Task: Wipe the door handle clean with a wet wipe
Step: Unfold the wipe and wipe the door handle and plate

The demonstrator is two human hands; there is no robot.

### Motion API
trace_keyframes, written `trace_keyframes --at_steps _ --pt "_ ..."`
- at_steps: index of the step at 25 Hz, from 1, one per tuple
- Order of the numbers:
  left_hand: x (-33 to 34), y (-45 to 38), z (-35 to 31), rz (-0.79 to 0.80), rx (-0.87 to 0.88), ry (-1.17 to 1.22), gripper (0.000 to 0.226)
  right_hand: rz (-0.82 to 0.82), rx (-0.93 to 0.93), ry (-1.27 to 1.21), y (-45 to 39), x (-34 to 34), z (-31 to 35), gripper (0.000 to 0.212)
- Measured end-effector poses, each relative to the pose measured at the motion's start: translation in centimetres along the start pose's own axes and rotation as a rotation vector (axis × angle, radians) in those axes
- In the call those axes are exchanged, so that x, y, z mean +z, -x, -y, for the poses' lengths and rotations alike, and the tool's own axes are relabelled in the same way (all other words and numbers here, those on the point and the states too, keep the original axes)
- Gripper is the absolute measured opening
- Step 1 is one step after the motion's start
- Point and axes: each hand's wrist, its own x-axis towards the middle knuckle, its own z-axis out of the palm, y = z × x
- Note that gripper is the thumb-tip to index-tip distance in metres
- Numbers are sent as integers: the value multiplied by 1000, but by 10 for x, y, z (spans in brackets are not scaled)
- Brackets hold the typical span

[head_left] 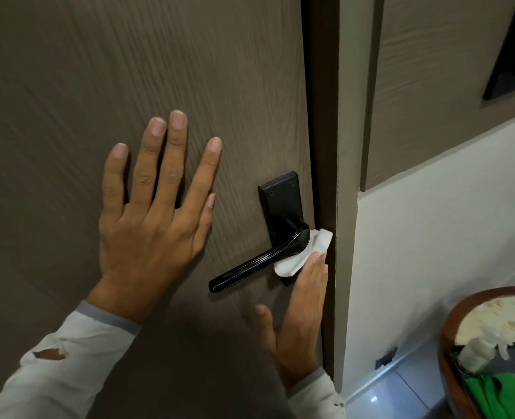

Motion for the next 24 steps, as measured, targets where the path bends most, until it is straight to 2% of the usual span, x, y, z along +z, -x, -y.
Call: trace_keyframes --at_steps 4,7,9,12,15,17,21,23,24 --pt "-1 0 0 15 5 6 63 -17 -21 -135 -25 8 15 95" --pt "-1 0 0 8 1 1 63 -30 -60 -201 -33 5 20 93" --pt "-2 -1 -1 1 6 -4 63 -38 -115 -210 -42 -3 17 86" --pt "-3 -1 1 -2 14 -6 63 -39 -248 -184 -64 -11 16 59" --pt "-3 -1 3 0 13 2 63 55 -440 -42 -75 -19 26 43" --pt "-5 -1 2 -8 12 1 62 145 -475 23 -74 -26 32 32" --pt "-8 -6 3 -5 27 2 58 311 -501 -8 -61 -32 40 31" --pt "-10 -8 5 -7 37 -3 56 320 -535 -52 -55 -32 46 29" --pt "-12 -10 5 -2 43 0 55 271 -613 -20 -51 -30 47 28"
